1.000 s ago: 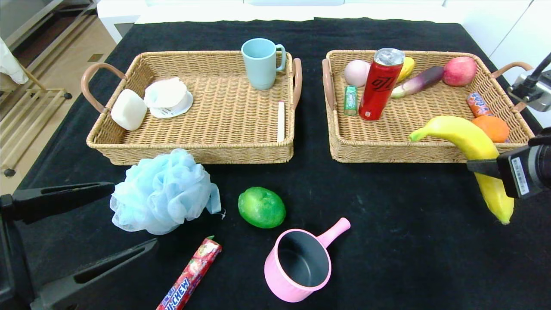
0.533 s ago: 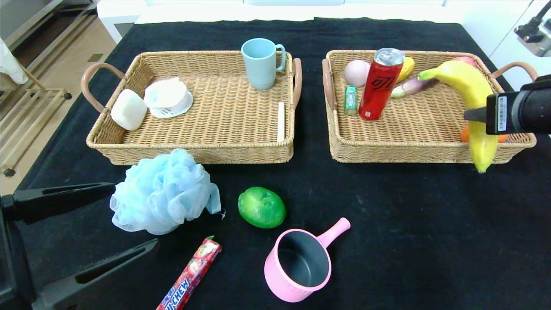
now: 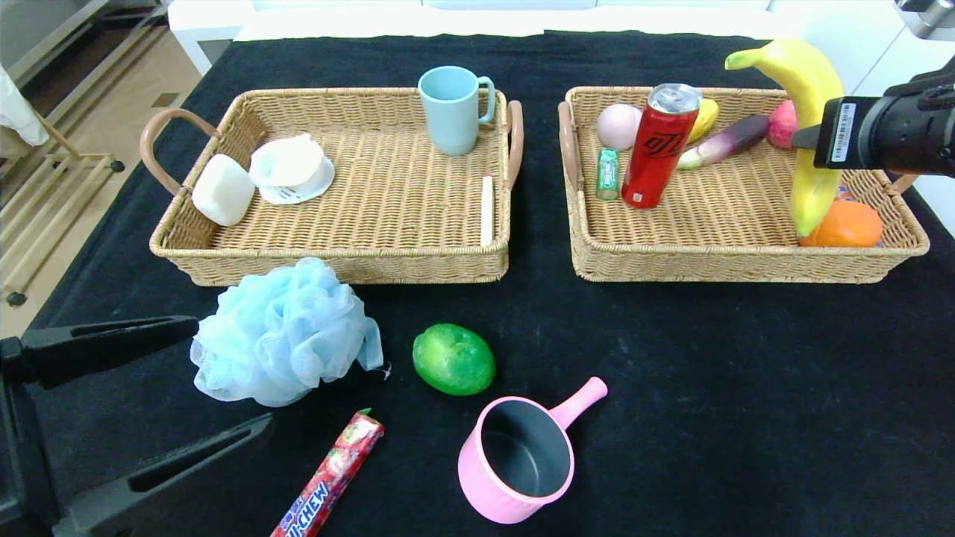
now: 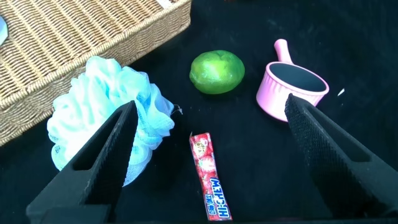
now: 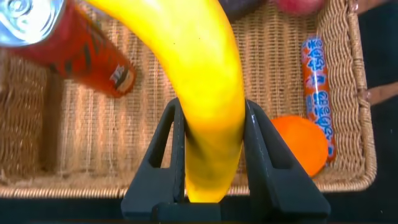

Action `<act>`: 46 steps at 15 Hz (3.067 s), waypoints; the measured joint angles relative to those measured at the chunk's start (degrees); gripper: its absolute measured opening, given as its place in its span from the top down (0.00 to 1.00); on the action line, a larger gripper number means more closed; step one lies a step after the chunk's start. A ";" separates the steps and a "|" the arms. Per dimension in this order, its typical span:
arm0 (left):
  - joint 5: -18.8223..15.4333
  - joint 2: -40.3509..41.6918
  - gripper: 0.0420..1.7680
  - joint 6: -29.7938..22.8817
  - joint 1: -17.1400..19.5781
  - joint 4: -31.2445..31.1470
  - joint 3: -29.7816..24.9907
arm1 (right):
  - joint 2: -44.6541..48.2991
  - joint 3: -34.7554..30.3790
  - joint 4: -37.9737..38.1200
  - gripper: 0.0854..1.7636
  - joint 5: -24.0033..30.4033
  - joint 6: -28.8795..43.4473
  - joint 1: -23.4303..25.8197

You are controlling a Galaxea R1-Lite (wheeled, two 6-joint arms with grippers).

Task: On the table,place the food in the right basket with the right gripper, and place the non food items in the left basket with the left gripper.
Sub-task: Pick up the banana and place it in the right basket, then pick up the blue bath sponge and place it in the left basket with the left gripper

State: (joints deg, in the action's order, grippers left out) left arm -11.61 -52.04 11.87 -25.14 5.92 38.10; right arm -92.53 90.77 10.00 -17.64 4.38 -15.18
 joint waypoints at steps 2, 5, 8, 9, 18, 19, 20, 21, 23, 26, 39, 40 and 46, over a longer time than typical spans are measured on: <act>0.00 0.04 0.03 -0.02 0.02 0.02 0.16 | -1.51 -0.01 -3.44 0.67 -0.40 0.09 0.05; 0.00 0.28 0.03 0.02 0.02 0.05 0.29 | -3.67 0.18 -6.12 0.67 -1.54 0.09 0.20; 0.00 0.41 0.03 0.00 0.02 0.07 0.32 | -5.33 0.32 -7.72 0.67 -2.45 0.17 0.60; -0.02 0.45 0.03 0.00 0.02 0.07 0.32 | -5.60 0.32 -7.79 0.67 -2.50 0.22 0.72; 0.00 0.52 0.03 0.02 0.02 0.07 0.32 | -5.00 0.05 -7.25 0.25 -2.45 0.16 0.82; 0.00 0.52 0.03 0.02 0.00 0.05 0.32 | -4.72 -0.17 -7.24 0.22 -2.47 0.16 0.79; 0.00 0.52 0.03 0.00 0.00 0.02 0.32 | -4.24 -0.74 -7.16 0.20 -2.43 0.09 0.72; 0.00 0.52 0.03 0.00 0.02 0.02 0.29 | -3.64 -1.57 -6.84 0.18 -2.43 0.05 0.51; 0.00 0.52 0.03 0.02 0.00 0.00 0.22 | -1.66 -3.82 -4.96 0.15 -2.12 -0.05 -0.33; 0.00 0.50 0.03 0.00 0.00 0.00 0.11 | 3.11 -8.28 -1.49 0.11 -1.51 -1.11 -3.56; 0.28 0.30 0.03 -0.06 0.00 -0.39 0.02 | 20.64 -29.17 5.16 0.05 5.63 -11.04 -27.43; 0.34 0.30 0.03 0.00 0.00 -0.55 0.16 | 21.70 -30.82 5.10 0.05 7.95 -12.03 -27.87; 3.18 0.43 0.03 -0.17 -0.05 -1.61 1.89 | 28.00 -42.01 -0.99 0.04 19.79 -21.63 -28.26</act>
State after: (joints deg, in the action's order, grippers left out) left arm -8.42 -51.61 11.70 -25.19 4.32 39.99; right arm -64.52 48.76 9.01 2.15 -17.25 -43.44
